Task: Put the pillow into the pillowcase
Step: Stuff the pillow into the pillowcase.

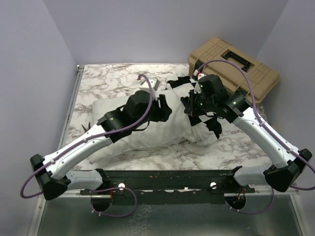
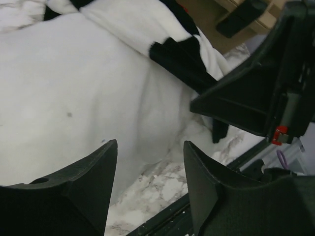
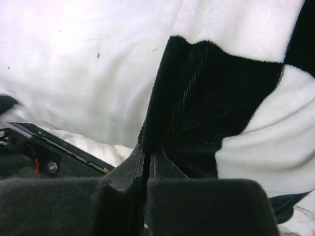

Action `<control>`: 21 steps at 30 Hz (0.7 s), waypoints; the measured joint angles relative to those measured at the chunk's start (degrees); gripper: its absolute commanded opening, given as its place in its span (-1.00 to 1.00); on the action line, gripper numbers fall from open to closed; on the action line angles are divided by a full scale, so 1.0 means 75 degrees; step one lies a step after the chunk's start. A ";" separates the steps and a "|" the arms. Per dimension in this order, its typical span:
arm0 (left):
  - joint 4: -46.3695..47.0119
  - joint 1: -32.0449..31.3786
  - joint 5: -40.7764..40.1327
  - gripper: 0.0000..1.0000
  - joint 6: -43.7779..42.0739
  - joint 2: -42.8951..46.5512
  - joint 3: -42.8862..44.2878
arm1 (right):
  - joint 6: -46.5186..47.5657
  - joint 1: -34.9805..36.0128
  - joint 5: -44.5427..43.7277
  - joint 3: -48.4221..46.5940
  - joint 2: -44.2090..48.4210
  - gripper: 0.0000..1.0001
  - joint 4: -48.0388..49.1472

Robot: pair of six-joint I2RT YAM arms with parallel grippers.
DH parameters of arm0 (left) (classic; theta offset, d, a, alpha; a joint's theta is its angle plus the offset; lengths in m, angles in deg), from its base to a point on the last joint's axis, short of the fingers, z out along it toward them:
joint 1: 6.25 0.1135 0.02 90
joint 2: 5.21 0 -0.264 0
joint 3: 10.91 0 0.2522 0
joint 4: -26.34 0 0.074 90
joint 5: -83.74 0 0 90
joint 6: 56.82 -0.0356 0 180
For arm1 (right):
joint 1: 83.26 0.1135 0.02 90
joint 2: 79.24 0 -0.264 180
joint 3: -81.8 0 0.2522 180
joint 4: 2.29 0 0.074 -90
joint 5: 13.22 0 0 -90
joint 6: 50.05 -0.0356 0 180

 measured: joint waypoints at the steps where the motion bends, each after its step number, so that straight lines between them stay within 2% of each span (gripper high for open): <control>1: 0.0041 -0.0117 0.0073 0.12 0.0000 -0.0157 0.0087 | -0.0070 -0.0064 0.0128 0.0061 0.0052 -1.00 0.0079; 7: 0.1236 -0.0906 0.0901 -0.21 0.0347 -0.1131 -0.0224 | -0.0530 -0.0466 0.0766 0.0507 0.0356 -1.00 0.0475; 14: 0.3523 -0.1262 0.1314 -0.46 0.1300 -0.1606 -0.1880 | -0.0947 -0.0889 0.1393 0.0868 0.0589 -1.00 0.0755; 21: 0.6161 -0.1294 0.1230 -0.49 0.1810 -0.2509 -0.2888 | -0.1250 -0.0982 0.1842 0.0889 0.0927 -1.00 0.0766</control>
